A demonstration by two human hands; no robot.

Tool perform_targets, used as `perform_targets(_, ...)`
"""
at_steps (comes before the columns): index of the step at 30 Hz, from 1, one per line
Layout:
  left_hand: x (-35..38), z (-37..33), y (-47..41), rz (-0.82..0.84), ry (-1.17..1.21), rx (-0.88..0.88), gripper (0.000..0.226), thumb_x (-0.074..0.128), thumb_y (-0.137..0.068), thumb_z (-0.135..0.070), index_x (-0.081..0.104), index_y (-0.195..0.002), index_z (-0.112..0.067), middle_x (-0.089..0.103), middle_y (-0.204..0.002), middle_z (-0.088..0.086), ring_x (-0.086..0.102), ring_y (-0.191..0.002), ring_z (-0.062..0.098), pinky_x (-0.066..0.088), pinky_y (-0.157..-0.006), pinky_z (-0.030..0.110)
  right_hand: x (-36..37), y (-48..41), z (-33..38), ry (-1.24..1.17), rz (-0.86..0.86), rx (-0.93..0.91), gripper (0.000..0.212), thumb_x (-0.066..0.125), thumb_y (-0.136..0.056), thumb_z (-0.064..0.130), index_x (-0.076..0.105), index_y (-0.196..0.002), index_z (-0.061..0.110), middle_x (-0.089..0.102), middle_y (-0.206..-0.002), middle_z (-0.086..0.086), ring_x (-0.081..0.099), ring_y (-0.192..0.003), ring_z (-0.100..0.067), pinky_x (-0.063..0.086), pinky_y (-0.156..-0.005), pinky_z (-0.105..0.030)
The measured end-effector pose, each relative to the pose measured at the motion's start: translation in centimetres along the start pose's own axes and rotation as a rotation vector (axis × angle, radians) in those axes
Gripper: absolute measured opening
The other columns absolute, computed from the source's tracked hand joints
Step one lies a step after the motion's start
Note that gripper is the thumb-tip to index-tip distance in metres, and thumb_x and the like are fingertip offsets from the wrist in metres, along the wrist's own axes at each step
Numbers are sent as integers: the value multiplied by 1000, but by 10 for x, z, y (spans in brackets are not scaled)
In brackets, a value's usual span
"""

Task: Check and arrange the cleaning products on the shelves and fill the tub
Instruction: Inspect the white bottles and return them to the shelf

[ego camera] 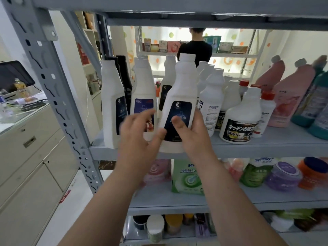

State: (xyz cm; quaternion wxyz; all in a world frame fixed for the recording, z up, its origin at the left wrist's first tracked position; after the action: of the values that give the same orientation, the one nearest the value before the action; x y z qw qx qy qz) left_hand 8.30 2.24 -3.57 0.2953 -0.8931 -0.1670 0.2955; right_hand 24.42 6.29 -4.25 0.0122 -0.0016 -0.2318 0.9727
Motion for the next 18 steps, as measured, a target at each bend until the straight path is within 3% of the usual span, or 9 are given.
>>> perform_targets(3,-42,15,-5,-276,-110,-26,58,75,-86,-25,53,-138,-17,44,-136,12,35,-130,18,16,-105,2,-3,-12,-5,124,-61,-14,47,74,-90,40,50,-129,28,67,-115,14,65,-100,9,50,-79,-7)
perform_targets(6,-57,45,-14,-267,-97,-193,82,80,-84,-22,33,-152,-19,30,-151,9,29,-141,16,21,-113,19,-3,-23,-18,223,-97,-19,46,74,-93,35,46,-128,33,64,-120,10,63,-106,-1,50,-87,-17)
perform_targets(8,-56,62,-21,-189,-71,-288,94,82,-84,-25,23,-157,-22,31,-154,7,37,-139,20,32,-116,34,-3,-29,-25,229,-137,5,48,74,-94,33,47,-133,29,63,-120,9,62,-108,-10,49,-91,-25)
perform_targets(11,-53,78,-28,-108,-27,-367,86,80,-85,-26,28,-154,-23,46,-146,3,53,-127,22,46,-104,42,-2,-41,-32,223,-167,56,51,71,-96,31,46,-139,21,58,-113,14,57,-101,-5,44,-78,-8)
perform_targets(14,-51,81,-28,-88,-45,-362,63,74,-90,-22,43,-143,-16,52,-134,5,52,-112,18,47,-91,35,3,-56,-39,259,-140,84,38,70,-97,31,47,-128,26,58,-110,13,57,-95,1,40,-65,3)
perform_targets(16,-51,79,-27,-89,-21,-362,48,70,-93,-18,48,-135,-15,54,-122,1,51,-102,15,43,-81,24,8,-65,-43,278,-141,87,37,72,-94,36,52,-124,26,61,-108,11,63,-100,-8,48,-74,-8)
perform_targets(18,-54,80,-25,-93,-29,-340,36,68,-94,-16,51,-125,-19,53,-115,-3,52,-102,18,44,-80,27,12,-73,-48,298,-147,94,44,71,-88,50,55,-124,32,65,-114,1,64,-106,-19,56,-88,-32)
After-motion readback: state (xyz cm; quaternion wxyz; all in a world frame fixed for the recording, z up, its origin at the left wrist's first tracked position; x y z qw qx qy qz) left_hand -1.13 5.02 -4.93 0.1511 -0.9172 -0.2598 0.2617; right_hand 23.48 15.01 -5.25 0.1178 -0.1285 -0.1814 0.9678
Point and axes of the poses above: each hand's wrist, its own y-axis away from the middle knuckle, its own x-axis out of the palm, z = x × y, the point moved 5 cm from there along -y, towards the middle knuckle
